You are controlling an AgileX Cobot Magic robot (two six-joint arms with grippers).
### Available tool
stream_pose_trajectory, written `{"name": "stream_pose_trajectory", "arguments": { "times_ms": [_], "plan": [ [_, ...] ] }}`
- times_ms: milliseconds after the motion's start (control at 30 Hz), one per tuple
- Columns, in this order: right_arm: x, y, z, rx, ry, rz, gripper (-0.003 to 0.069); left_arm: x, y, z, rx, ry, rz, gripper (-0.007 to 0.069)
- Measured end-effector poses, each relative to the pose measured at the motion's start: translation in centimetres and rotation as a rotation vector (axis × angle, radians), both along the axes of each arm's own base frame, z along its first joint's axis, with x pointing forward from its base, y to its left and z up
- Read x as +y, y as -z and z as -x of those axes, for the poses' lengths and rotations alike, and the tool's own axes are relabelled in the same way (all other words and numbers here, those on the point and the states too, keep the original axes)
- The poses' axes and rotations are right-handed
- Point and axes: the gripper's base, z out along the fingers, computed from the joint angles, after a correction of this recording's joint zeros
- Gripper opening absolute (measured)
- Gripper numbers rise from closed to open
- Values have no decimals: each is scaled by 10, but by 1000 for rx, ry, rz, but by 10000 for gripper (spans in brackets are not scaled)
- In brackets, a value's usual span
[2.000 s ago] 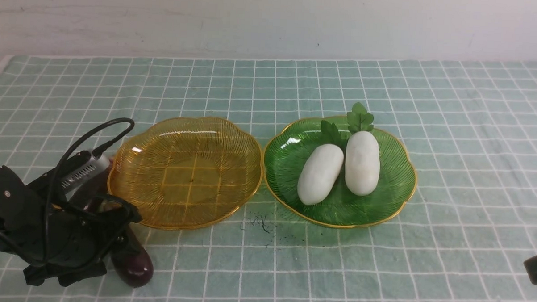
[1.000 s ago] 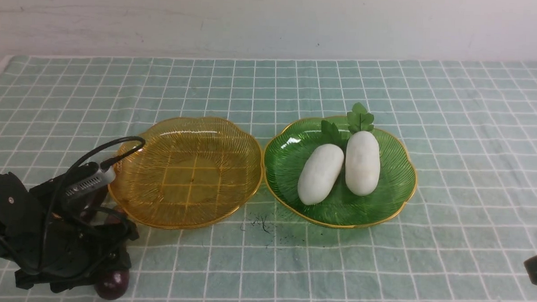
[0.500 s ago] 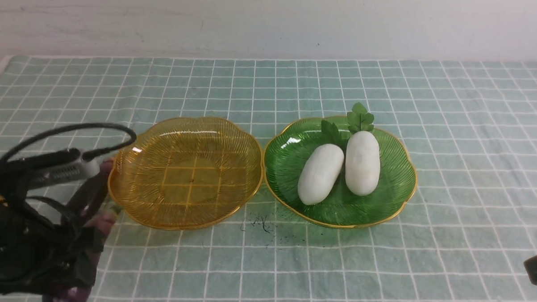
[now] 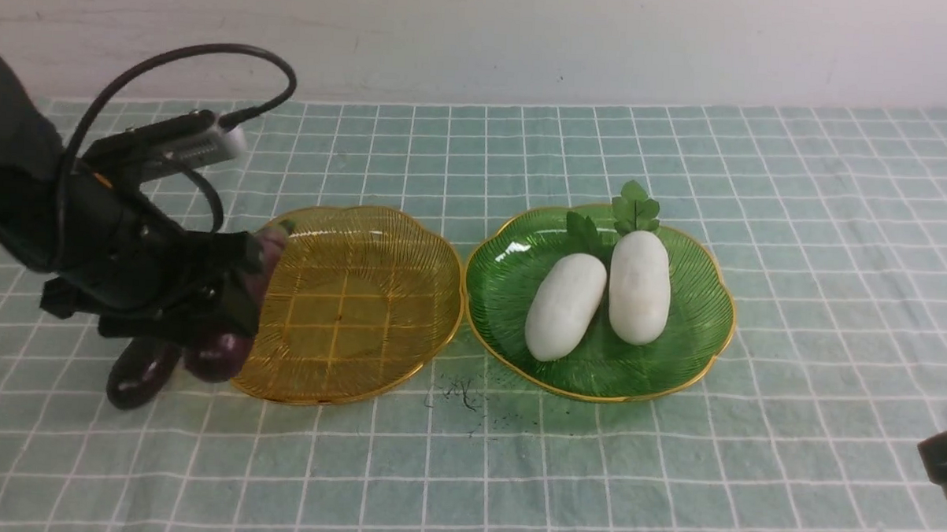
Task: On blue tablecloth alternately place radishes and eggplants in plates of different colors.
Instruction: 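Pick up the eggplant and place it in the yellow plate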
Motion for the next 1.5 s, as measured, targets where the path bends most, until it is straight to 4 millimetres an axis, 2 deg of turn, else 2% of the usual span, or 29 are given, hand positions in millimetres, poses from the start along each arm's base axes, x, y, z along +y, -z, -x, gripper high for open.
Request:
{"name": "stream_pose_trajectory", "arguments": {
  "times_ms": [167, 333, 433, 533, 567, 600, 700, 800, 900, 1033, 1233, 1367, 1467, 1500],
  "plan": [
    [0, 2, 0, 4, 0, 1, -15, -9, 16, -33, -19, 72, 72, 428],
    [0, 2, 0, 3, 0, 1, -15, -15, 29, -47, -50, 159, 107, 547],
    [0, 2, 0, 3, 0, 1, -15, -14, 29, -48, -65, 183, 95, 570],
    [0, 2, 0, 3, 0, 1, -15, -6, 23, -52, -77, 185, 67, 563],
    [0, 2, 0, 3, 0, 1, -15, 6, 16, -55, -73, 183, 16, 541],
    [0, 2, 0, 3, 0, 1, -15, 7, 16, -54, -68, 179, 18, 538],
    [0, 2, 0, 3, 0, 1, -15, 37, 8, -52, -7, 159, -108, 484],
    [0, 2, 0, 3, 0, 1, -15, 61, 12, -43, 92, 123, -194, 454],
    [0, 2, 0, 0, 1, 1, -15, 72, 24, -38, 166, 90, -224, 454],
    [0, 1, -1, -9, 2, 0, -15, 75, 44, -37, 236, 82, -226, 454],
    [0, 1, -2, -19, 3, -3, -15, 78, 76, -48, 273, 82, -238, 454],
    [0, 1, -2, -18, 3, -3, -15, 80, 85, -49, 297, 93, -255, 450],
    [0, 1, -2, -18, 3, -3, -15, 84, 89, -49, 313, 106, -291, 428],
    [0, 1, -2, -18, 3, -3, -15, 86, 90, -49, 320, 106, -321, 396]
  ]
}}
